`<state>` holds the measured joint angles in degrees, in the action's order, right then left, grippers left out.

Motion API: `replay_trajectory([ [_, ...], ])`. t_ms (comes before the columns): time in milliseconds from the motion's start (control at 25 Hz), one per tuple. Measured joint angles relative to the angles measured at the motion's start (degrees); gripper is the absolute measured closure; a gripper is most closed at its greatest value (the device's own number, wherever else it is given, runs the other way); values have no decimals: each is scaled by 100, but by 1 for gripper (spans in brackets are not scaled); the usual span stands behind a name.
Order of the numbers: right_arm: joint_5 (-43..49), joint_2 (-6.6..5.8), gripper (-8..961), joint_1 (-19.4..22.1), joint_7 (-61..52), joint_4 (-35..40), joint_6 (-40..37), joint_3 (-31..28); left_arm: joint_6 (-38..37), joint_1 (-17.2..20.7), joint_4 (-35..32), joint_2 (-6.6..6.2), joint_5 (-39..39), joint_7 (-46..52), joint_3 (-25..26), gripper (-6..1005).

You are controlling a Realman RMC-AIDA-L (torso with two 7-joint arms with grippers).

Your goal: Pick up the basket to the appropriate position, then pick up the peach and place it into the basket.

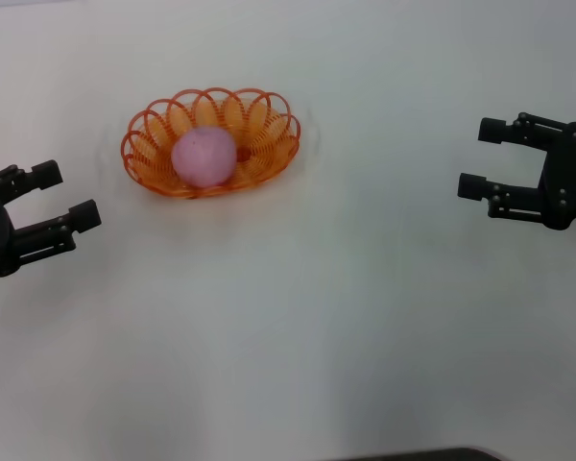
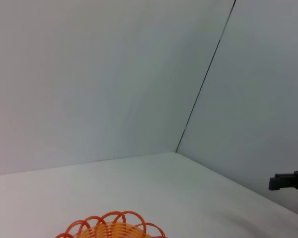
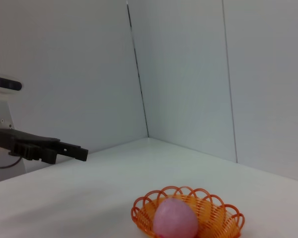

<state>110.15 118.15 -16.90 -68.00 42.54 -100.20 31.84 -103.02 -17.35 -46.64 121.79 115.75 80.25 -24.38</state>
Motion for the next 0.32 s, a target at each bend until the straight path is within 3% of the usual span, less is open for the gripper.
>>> replay_trajectory([
  [320,72,-2,127,-125,-38,-9,13,2,-9,-2,-4,13,1,-8,-22,112],
])
